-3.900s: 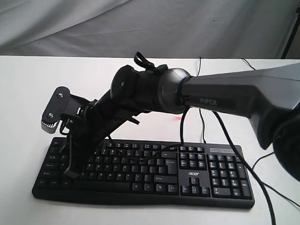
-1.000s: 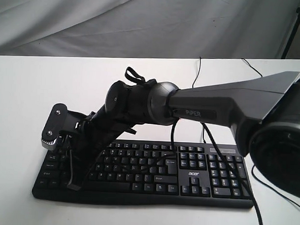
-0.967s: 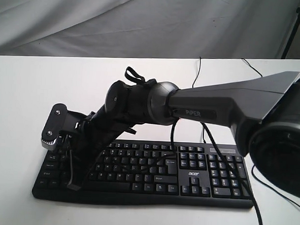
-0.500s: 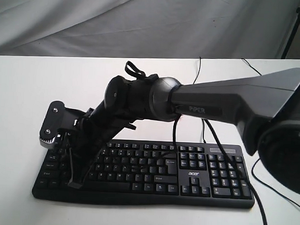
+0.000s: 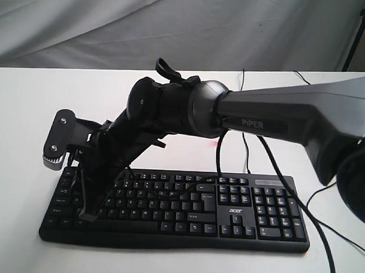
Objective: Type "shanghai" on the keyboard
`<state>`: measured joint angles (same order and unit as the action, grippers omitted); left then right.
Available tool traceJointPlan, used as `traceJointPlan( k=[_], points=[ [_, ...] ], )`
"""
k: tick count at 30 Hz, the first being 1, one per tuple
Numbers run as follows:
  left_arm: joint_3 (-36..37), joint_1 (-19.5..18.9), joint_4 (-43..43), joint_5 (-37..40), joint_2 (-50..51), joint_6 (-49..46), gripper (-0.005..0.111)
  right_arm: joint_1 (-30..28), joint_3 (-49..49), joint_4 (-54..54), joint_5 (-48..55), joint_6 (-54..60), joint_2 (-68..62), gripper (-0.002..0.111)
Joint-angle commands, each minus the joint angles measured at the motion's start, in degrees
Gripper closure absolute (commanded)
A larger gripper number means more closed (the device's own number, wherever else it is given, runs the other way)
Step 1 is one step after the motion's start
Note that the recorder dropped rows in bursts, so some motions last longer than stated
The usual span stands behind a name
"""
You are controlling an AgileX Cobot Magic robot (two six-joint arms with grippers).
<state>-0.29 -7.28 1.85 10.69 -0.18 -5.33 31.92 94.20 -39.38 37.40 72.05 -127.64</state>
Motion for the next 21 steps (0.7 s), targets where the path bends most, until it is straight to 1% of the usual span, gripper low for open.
traceJointPlan(
  k=[1, 11, 21],
  points=[
    [0.29, 0.22, -0.03, -0.36, 0.18, 0.16, 0.106, -0.91, -0.08, 0.47, 1.82, -0.22, 0.79, 0.108],
    [0.29, 0.22, -0.03, -0.36, 0.18, 0.16, 0.106, -2.14, -0.19, 0.79, 3.48, -0.32, 0.88, 0.108],
    [0.29, 0.22, -0.03, -0.36, 0.18, 0.16, 0.106, -3.4, -2.27, 1.08, 2.98, -0.59, 1.05, 0.108]
  ],
)
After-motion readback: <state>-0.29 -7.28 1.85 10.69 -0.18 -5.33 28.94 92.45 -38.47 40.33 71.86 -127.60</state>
